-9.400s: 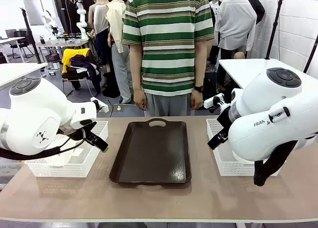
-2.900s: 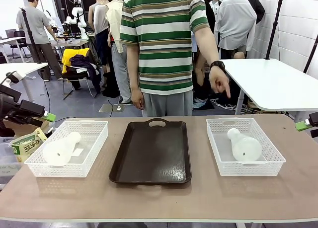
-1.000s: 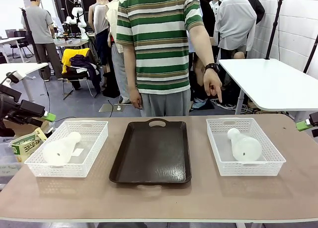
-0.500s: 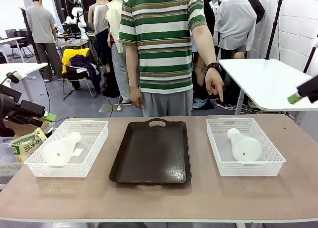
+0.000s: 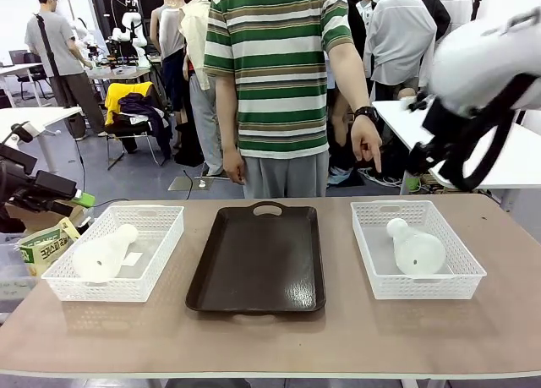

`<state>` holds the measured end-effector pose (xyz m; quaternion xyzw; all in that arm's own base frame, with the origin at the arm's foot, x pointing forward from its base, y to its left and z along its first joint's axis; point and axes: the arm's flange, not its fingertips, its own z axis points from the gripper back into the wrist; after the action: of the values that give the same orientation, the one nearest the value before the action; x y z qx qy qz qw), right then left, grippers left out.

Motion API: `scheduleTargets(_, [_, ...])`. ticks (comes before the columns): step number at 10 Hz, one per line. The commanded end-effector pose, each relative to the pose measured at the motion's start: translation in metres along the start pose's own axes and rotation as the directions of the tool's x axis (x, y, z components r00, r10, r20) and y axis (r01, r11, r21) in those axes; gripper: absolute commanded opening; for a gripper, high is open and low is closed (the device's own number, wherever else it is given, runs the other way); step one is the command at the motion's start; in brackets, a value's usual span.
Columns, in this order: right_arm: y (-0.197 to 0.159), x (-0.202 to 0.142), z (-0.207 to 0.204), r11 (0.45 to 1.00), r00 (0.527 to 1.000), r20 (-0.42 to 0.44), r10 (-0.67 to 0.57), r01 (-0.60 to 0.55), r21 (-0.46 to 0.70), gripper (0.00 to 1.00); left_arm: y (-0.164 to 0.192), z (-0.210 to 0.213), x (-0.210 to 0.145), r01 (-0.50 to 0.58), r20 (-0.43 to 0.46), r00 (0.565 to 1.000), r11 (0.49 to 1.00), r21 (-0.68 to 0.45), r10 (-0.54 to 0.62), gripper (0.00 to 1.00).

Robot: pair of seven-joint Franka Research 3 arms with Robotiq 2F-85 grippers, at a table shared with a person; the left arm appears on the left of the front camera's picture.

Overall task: Prepare the laboratory tools.
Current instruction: Pick up the Big flask that the person points to.

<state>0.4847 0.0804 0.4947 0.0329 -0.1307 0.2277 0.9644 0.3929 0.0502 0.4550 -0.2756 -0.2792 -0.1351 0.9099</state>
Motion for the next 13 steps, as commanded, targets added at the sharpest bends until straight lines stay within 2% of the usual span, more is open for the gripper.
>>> scheduleTargets(1, [-0.003, 0.029, -0.028, 0.996, 0.995, -0.077, -0.064, 0.058, -0.067, 1.0, 0.004, -0.001, -0.001, 0.018, 0.017, 1.0, 1.0, -0.023, -0.018, 1.0])
scheduleTargets(3, [-0.005, 0.04, -0.08, 0.989, 0.987, -0.1, -0.125, 0.117, -0.086, 1.0, 0.004, -0.001, -0.001, 0.018, 0.017, 1.0, 1.0, -0.023, -0.018, 1.0])
scheduleTargets(5, [-0.018, 0.043, -0.122, 0.981, 0.981, -0.089, -0.171, 0.162, -0.106, 1.0, 0.004, -0.001, -0.001, 0.018, 0.017, 1.0, 1.0, -0.023, -0.018, 1.0])
scheduleTargets(8, [-0.019, 0.044, -0.147, 0.977, 0.981, -0.039, -0.19, 0.185, -0.109, 1.0, 0.004, -0.001, -0.001, 0.018, 0.017, 1.0, 1.0, -0.023, -0.018, 1.0])
scheduleTargets(10, [-0.02, 0.048, -0.161, 0.971, 0.971, -0.081, -0.224, 0.216, -0.102, 1.0, 0.004, -0.001, -0.001, 0.018, 0.017, 1.0, 1.0, -0.023, -0.018, 1.0])
scheduleTargets(11, [-0.023, 0.04, -0.15, 0.983, 0.983, -0.057, -0.175, 0.171, -0.073, 1.0, 0.004, -0.001, -0.001, 0.018, 0.017, 1.0, 1.0, -0.023, -0.018, 1.0])
scheduleTargets(13, [-0.023, 0.04, -0.15, 0.983, 0.983, -0.057, -0.175, 0.171, -0.073, 1.0, 0.004, -0.001, -0.001, 0.018, 0.017, 1.0, 1.0, -0.023, -0.018, 1.0])
